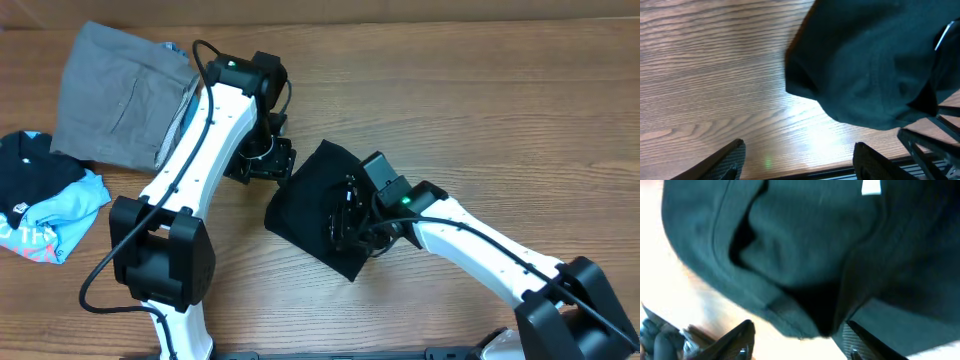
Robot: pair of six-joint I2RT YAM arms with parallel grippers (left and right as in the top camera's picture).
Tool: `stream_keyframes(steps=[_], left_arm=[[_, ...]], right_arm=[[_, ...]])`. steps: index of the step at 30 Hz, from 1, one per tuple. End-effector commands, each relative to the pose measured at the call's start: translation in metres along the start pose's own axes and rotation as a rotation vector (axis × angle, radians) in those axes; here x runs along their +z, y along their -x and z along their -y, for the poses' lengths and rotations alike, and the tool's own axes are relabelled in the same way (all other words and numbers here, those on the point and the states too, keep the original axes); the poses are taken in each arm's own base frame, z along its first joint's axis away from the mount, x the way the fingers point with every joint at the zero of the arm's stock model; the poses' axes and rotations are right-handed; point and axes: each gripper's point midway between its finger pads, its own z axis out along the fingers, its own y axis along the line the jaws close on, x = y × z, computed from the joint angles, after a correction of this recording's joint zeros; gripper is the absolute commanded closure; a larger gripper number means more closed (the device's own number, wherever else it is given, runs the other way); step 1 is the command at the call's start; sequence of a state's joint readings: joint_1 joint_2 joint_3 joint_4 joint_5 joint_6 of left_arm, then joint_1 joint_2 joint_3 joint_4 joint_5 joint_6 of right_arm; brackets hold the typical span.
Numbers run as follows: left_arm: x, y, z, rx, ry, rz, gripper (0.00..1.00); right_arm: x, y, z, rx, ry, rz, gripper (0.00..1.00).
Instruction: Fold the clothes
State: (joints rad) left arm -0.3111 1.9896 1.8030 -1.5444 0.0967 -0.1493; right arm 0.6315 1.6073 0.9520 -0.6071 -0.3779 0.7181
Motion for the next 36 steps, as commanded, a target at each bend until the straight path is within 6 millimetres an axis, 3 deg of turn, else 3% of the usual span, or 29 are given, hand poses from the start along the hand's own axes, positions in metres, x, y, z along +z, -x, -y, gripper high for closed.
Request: stream_keyframes(steps=[1, 2, 4, 8, 14, 16, 18, 21, 25, 29, 34, 36], left_arm=[[-0.008, -0.002, 0.001, 0.020, -0.021, 0.026, 0.29], [-0.008, -0.002, 0.001, 0.020, -0.021, 0.027, 0.29], [-0.008, -0.002, 0.001, 0.020, -0.020, 0.027, 0.29], [-0.008, -0.002, 0.001, 0.029, -0.020, 0.026, 0.29], [-0.008, -0.001, 0.001, 0.043, -0.020, 0.030, 0.28], [-0.008, 0.000, 0.001, 0.044, -0.021, 0.034, 0.26], [-0.008, 0.001, 0.001, 0.043, -0.021, 0.037, 0.24], [-0.008, 0.001, 0.004, 0.044, -0.033, 0.037, 0.22], [-0.007, 0.003, 0.006, 0.044, -0.045, 0.045, 0.22], [-0.006, 0.006, 0.025, 0.060, -0.150, 0.054, 0.22], [0.003, 0.004, 0.031, 0.066, -0.181, 0.038, 0.22], [0.010, 0.002, 0.032, 0.066, -0.190, 0.026, 0.22]], right_arm=[[0.007, 0.006, 0.004, 0.082, -0.018, 0.022, 0.50], [0.008, 0.006, 0.003, 0.080, -0.011, 0.019, 0.56], [0.009, 0.006, 0.003, 0.061, -0.013, 0.016, 0.96], [-0.001, 0.000, 0.020, 0.005, -0.083, -0.017, 0.96], [-0.048, -0.021, 0.071, 0.027, -0.310, -0.117, 0.96], [-0.054, -0.030, 0.079, 0.023, -0.344, -0.154, 0.62], [-0.060, -0.031, 0.094, 0.027, -0.418, -0.152, 0.50], [-0.068, -0.021, 0.100, 0.045, -0.430, -0.107, 0.50], [-0.077, 0.027, 0.085, 0.044, -0.316, 0.085, 0.45], [-0.080, 0.070, 0.079, 0.047, -0.238, 0.232, 0.37], [-0.058, 0.089, 0.071, 0.081, -0.152, 0.235, 0.36], [-0.046, 0.092, 0.067, 0.079, -0.123, 0.215, 0.44]])
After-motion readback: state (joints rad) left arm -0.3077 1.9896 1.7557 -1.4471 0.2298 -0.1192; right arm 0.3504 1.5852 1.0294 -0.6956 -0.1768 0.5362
